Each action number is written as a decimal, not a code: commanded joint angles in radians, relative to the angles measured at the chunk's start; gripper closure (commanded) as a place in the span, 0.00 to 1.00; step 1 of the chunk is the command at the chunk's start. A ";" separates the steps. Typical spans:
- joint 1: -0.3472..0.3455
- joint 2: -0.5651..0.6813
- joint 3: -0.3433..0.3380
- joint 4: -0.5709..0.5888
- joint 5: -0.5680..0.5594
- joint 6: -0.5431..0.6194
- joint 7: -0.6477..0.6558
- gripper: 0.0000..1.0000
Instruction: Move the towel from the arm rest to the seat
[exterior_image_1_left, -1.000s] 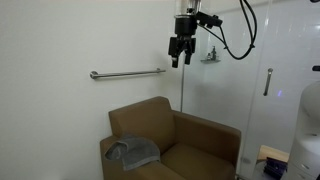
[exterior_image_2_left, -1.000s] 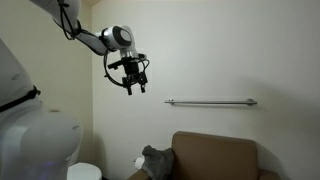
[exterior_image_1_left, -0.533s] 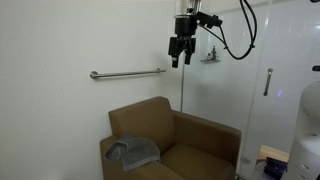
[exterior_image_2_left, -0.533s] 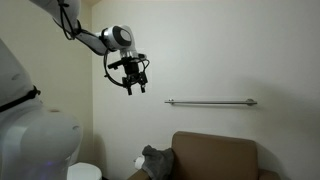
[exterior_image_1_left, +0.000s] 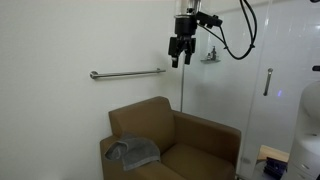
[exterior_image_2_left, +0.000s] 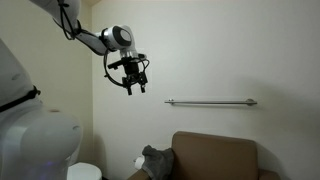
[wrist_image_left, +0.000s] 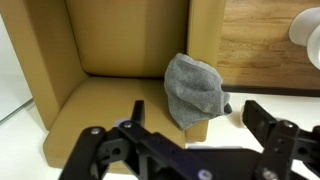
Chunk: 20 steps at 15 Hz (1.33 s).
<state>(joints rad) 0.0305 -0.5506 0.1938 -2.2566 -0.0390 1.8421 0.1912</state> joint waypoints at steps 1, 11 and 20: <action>0.012 -0.003 0.023 0.006 -0.027 0.001 0.064 0.00; 0.026 0.526 0.079 0.668 -0.136 -0.127 0.130 0.00; 0.058 0.862 -0.001 0.978 0.008 -0.269 -0.020 0.00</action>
<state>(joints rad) 0.0892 0.3130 0.1928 -1.2758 -0.0313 1.5716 0.1707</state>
